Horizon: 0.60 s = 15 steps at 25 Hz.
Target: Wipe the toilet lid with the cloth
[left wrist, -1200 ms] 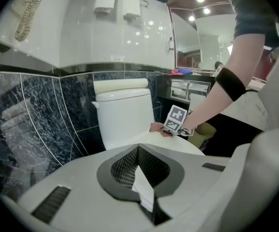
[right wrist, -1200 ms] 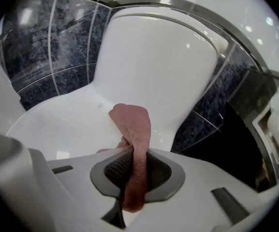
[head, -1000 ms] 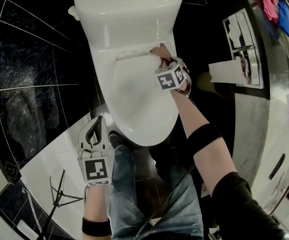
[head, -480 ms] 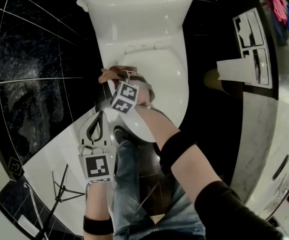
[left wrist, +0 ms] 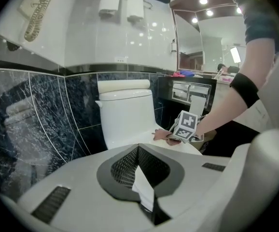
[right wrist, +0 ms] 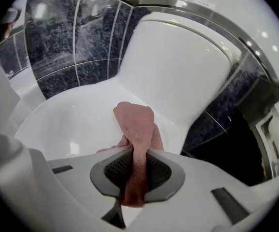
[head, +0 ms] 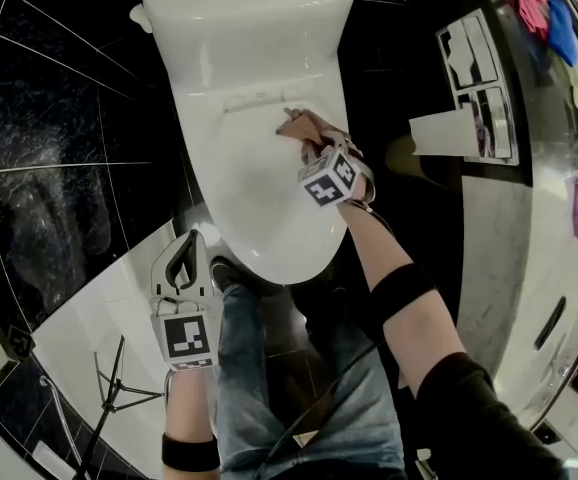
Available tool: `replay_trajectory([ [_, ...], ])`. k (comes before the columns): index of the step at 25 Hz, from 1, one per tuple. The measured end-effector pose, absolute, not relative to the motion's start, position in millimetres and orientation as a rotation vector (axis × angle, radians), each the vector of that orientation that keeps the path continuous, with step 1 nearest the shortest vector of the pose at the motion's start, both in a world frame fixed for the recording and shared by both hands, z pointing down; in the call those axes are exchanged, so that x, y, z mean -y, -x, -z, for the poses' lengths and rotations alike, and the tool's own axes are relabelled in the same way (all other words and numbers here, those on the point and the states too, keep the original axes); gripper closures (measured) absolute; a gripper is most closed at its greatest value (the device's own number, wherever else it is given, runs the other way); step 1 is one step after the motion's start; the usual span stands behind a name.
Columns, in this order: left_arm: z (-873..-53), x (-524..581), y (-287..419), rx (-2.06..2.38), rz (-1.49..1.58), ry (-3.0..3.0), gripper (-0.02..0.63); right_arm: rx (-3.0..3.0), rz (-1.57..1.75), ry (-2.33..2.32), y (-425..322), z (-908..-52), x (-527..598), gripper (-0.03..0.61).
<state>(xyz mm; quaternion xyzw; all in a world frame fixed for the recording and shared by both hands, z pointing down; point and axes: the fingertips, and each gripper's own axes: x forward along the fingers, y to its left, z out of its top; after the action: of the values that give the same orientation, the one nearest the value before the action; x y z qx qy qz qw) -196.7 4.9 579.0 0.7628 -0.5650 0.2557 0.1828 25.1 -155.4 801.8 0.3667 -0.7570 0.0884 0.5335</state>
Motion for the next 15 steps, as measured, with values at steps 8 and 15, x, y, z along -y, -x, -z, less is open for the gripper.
replay_trajectory([
  [8,-569.4,-7.9,187.2,1.608,-0.704,-2.159,0.614,1.664,-0.373,-1.027,-88.6,-793.5,161.2,0.505],
  [15,-563.7,-10.2,198.8,1.644,-0.714,-2.139,0.614,2.082,-0.11,-0.633,138.7,-755.6,84.6,0.503],
])
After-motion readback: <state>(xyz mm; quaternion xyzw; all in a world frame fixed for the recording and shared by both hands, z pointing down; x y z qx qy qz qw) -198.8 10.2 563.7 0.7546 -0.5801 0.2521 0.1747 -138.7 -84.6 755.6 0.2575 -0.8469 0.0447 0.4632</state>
